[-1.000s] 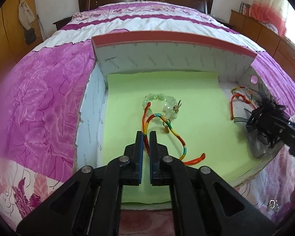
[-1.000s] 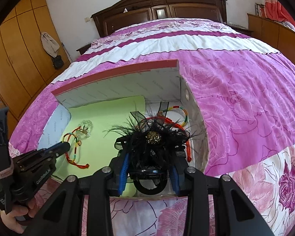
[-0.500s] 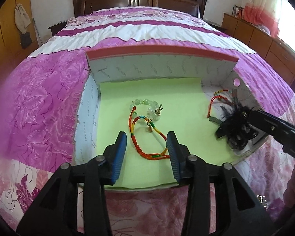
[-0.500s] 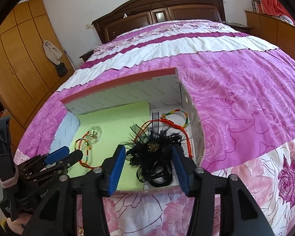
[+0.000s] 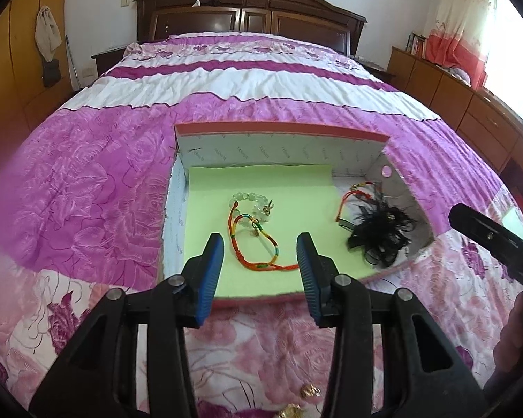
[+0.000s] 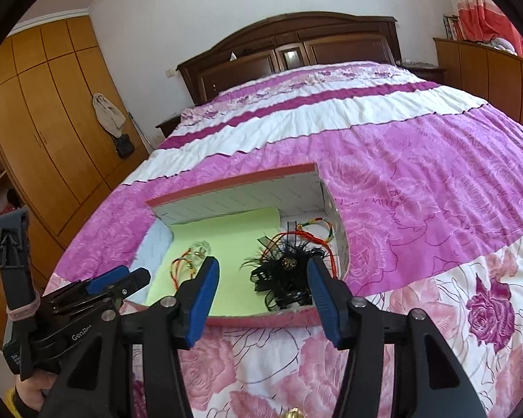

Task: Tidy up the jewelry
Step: 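Withdraw both open tools from the box back over the bedspread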

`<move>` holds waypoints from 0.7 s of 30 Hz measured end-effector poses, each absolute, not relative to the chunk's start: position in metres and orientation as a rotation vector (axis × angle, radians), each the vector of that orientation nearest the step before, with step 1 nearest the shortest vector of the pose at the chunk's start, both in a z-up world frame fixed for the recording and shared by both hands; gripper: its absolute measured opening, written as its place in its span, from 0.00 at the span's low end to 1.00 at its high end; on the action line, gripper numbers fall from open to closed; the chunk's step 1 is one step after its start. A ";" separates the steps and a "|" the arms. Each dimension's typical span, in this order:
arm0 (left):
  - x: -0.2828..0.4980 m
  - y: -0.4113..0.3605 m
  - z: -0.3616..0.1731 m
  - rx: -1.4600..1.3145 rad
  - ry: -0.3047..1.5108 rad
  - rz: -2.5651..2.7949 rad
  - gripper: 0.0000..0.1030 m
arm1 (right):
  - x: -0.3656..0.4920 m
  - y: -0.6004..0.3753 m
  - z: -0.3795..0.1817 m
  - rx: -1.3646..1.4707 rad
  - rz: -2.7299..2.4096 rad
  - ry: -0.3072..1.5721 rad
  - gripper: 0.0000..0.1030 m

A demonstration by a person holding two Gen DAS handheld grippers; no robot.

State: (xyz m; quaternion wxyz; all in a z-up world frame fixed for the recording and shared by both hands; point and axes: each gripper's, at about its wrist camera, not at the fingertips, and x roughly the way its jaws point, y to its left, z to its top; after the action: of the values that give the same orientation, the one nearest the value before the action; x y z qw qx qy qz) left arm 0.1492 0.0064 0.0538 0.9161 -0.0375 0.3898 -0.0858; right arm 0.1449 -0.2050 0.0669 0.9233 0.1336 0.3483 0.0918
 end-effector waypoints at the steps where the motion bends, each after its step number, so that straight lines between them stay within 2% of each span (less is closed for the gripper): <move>1: 0.146 0.007 0.056 -0.078 0.798 -0.178 0.34 | 0.141 -0.205 0.069 0.274 0.191 0.711 0.54; 21: 0.089 0.013 0.084 -0.084 0.780 -0.204 0.37 | 0.061 -0.209 0.100 0.250 0.213 0.727 0.54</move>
State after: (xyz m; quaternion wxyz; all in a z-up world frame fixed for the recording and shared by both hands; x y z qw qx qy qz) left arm 0.0895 0.0126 0.0845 0.9190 -0.0410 0.3793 -0.0991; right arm 0.0607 -0.2090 0.1001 0.9215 0.1218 0.3539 0.1038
